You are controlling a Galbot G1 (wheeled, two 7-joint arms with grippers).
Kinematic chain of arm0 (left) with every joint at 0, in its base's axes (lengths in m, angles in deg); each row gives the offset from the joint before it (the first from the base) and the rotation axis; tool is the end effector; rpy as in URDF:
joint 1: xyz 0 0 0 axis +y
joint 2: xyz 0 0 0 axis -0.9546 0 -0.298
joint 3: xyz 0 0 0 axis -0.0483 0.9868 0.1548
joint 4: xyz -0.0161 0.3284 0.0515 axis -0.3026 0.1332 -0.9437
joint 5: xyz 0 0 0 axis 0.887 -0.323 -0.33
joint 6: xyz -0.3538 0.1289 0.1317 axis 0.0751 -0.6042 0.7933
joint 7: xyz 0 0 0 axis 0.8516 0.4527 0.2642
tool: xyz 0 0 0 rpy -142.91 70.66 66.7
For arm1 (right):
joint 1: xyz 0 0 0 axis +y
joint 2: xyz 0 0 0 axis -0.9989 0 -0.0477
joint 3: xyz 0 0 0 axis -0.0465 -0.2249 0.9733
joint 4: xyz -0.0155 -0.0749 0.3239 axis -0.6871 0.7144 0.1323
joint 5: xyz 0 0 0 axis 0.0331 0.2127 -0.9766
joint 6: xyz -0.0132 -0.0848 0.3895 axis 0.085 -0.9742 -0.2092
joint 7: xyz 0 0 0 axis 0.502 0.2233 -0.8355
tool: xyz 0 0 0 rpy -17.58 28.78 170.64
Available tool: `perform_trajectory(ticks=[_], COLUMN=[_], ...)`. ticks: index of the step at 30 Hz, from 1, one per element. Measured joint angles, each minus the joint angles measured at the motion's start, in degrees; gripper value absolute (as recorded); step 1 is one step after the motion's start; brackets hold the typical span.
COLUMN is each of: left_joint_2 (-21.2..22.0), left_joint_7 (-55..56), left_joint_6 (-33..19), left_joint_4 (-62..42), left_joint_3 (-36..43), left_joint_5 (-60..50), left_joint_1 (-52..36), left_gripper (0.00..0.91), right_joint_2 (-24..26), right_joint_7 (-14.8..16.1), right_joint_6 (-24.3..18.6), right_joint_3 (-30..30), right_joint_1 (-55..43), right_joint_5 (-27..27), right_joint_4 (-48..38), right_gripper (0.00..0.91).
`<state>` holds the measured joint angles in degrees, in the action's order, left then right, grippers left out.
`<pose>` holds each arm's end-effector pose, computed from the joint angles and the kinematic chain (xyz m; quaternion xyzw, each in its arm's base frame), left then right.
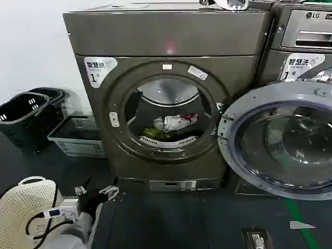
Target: Grasp the clothes from the dryer.
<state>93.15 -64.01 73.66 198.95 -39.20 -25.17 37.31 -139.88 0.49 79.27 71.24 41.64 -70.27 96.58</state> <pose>0.2526 0.0287 -0.1517 0.0261 -0.9863 -0.0177 0.1617 -0.1786 -0.4487 0.0355 0.6502 0.7298 -0.1725 0.1221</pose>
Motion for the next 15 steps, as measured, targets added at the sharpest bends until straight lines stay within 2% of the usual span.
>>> perform_trajectory(ticks=[7, 15], left_joint_2=[0.06, -0.12], left_joint_7=[0.09, 0.11], left_joint_6=[0.00, 0.00], left_joint_4=[0.15, 0.00], left_joint_3=[0.05, 0.20], left_joint_5=[-0.07, -0.30], left_joint_1=[0.26, -0.09], left_gripper=[0.907, 0.907], right_joint_2=[0.00, 0.10], right_joint_7=[-1.12, -2.26], right_joint_6=[-3.44, -4.73], right_joint_3=[-0.28, -0.91], right_joint_1=[0.23, 0.28], right_joint_5=[-0.65, -0.89], right_joint_4=[-1.72, -2.16], right_gripper=[0.907, 0.907])
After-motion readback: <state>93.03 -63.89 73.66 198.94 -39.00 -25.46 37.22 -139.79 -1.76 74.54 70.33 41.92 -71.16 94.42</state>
